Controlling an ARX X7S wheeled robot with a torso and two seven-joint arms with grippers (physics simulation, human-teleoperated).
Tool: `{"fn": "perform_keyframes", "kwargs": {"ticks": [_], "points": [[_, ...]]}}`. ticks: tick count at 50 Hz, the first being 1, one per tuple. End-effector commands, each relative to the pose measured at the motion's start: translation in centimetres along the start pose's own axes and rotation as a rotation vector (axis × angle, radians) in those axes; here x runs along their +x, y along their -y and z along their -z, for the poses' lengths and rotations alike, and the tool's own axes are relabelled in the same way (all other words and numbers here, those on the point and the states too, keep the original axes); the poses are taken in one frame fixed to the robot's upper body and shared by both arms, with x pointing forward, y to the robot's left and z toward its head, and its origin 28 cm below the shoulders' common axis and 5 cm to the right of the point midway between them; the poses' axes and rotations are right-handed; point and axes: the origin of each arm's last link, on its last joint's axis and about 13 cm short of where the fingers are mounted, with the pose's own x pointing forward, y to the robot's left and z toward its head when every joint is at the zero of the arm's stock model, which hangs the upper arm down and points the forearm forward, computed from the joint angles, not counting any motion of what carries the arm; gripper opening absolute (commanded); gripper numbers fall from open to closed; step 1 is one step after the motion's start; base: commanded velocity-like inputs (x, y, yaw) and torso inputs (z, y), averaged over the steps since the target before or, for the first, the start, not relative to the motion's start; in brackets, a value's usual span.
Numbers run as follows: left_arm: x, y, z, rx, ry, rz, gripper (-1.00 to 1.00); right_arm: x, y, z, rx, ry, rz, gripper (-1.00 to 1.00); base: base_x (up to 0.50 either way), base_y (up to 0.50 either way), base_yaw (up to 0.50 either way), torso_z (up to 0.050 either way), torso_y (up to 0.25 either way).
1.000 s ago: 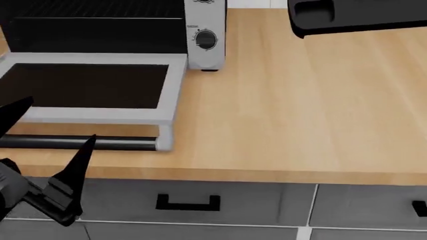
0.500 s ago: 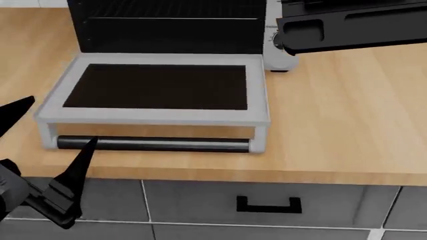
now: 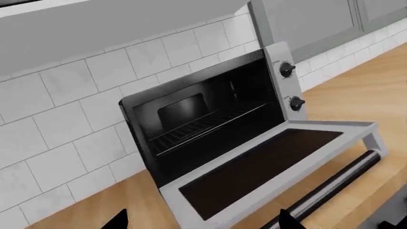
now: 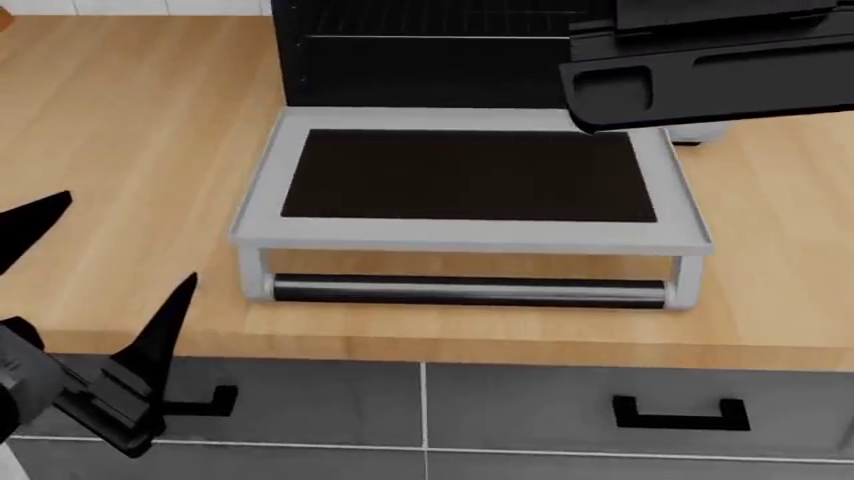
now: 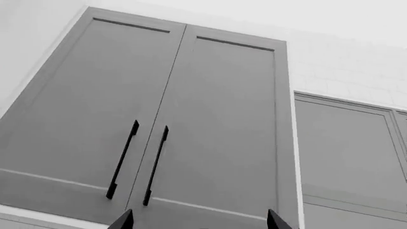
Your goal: Close the toaster oven door.
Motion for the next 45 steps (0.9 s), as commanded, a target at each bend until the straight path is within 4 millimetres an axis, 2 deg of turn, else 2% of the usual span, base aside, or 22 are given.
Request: {"fn": "perform_keyframes", "kwargs": {"ticks": [1,9,45], "points": [[0.11,0.16,-0.01,-0.001,-0.002,0.007,1.0,-0.21,0.23,0.22,0.025,0.005,0.018,1.0,0.0,0.0,0.0,0.0,0.0],[0.2,0.21,0.02,0.001,0.001,0.007,1.0,-0.32,0.19,0.24,0.016,-0.009,0.009,1.0,0.03,0.0,0.0,0.0,0.0],[0.24,-0.7,-0.8,0.001,0.028,-0.031,1.0,-0.34,0.19,-0.04,0.011,-0.006,0.006,1.0,0.28,0.0,0.0,0.0,0.0]]}}
